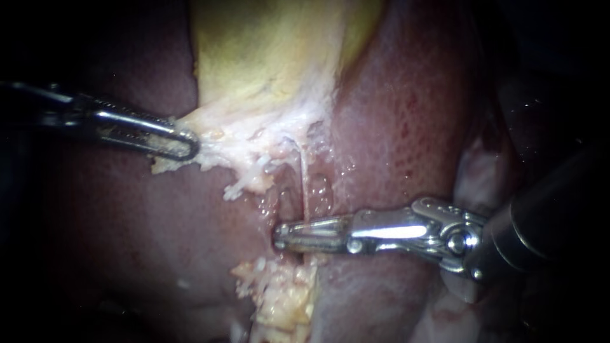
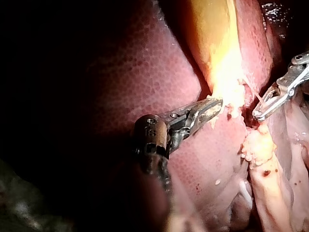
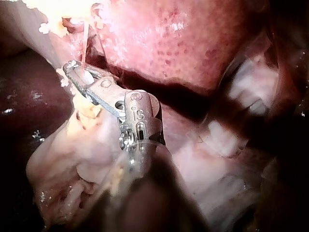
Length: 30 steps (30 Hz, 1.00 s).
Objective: Going back first clip right tube
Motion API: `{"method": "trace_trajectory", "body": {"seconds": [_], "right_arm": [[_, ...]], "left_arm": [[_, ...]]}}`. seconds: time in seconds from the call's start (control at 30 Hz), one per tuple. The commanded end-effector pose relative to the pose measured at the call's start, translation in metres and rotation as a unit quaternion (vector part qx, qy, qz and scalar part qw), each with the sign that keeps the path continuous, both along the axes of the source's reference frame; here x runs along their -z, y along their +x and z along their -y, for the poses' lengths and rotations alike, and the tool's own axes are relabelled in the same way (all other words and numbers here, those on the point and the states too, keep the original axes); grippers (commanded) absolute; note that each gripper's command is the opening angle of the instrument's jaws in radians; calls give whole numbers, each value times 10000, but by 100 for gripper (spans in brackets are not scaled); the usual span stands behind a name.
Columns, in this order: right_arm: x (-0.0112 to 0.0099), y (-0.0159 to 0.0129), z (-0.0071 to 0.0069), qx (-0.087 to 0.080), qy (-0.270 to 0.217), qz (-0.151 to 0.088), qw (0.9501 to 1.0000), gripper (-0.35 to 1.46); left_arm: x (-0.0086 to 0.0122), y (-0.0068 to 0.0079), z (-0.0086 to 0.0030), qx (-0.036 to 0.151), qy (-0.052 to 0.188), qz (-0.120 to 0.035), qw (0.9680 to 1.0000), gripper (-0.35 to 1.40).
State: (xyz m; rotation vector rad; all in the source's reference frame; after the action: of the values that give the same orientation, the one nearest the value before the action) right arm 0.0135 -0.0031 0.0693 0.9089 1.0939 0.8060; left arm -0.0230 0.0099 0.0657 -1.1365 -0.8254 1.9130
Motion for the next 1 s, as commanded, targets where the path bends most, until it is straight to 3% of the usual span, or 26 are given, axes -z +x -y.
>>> {"method": "trace_trajectory", "body": {"seconds": [0.03,0.13,0.3,0.7,0.83,1.0], "right_arm": [[-1,1,0,55,11,-31,10000,-35],[-5,6,1,68,-57,-25,10000,-1],[-15,11,1,141,-476,-102,9987,31],[-46,13,-5,250,-1214,-212,9921,46],[-54,11,-11,-24,-1462,-32,9893,49],[-60,5,-18,-97,-1512,19,9885,49]], "left_arm": [[0,0,0,-1,-1,3,10000,-35],[0,0,0,-1,-1,3,10000,-35],[0,0,0,0,-2,2,10000,-35],[0,-1,1,2,-4,0,10000,-35],[1,-1,2,3,-4,0,10000,-35],[1,-1,2,2,-4,0,10000,-35]]}}
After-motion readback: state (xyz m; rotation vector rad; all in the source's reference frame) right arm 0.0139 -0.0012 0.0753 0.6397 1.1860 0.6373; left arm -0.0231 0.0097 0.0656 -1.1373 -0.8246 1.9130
